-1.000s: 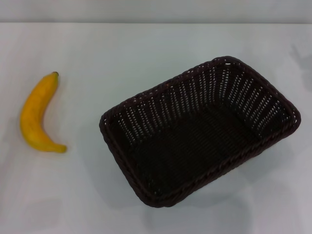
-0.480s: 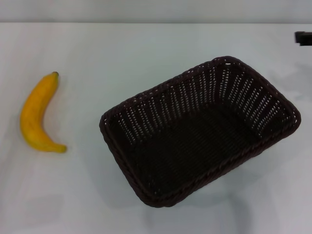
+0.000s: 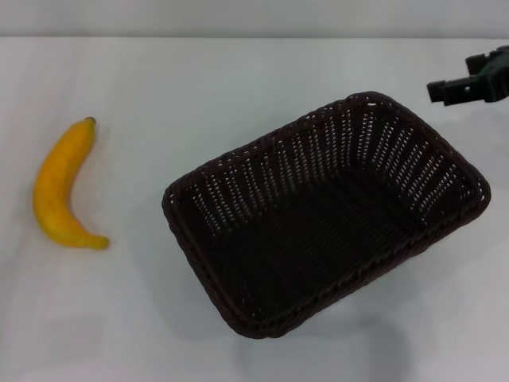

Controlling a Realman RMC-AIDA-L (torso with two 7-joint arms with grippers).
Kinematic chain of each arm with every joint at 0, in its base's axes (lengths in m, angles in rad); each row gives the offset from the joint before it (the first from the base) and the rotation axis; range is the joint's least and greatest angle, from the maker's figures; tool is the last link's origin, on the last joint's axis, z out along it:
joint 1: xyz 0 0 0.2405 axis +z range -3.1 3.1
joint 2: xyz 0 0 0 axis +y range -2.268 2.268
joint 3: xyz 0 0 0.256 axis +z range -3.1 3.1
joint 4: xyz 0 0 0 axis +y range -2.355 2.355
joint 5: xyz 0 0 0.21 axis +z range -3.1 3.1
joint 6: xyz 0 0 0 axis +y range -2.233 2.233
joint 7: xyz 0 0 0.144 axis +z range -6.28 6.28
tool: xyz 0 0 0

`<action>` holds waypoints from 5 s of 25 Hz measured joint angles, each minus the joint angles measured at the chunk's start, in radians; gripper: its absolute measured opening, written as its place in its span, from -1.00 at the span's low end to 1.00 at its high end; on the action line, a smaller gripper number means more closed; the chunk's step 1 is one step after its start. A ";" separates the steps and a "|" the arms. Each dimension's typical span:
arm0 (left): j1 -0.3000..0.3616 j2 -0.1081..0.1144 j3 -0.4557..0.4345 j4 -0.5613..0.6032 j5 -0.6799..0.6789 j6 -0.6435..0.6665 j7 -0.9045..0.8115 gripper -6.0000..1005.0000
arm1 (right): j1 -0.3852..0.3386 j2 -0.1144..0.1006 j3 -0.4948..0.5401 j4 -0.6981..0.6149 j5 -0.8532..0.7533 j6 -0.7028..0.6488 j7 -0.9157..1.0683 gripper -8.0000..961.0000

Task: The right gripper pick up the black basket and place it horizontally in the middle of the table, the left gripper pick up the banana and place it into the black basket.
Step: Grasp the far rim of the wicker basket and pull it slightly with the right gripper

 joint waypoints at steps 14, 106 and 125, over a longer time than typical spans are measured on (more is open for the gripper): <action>-0.003 -0.001 0.001 0.000 0.021 0.000 -0.003 0.67 | 0.087 0.002 0.014 0.214 -0.004 0.032 -0.112 0.59; -0.008 -0.001 0.013 -0.002 0.047 0.013 -0.012 0.66 | 0.128 0.012 -0.120 0.296 -0.134 -0.140 0.009 0.16; -0.016 -0.001 0.015 -0.002 0.048 0.020 -0.014 0.66 | 0.134 0.010 -0.127 0.261 -0.130 -0.148 0.038 -0.63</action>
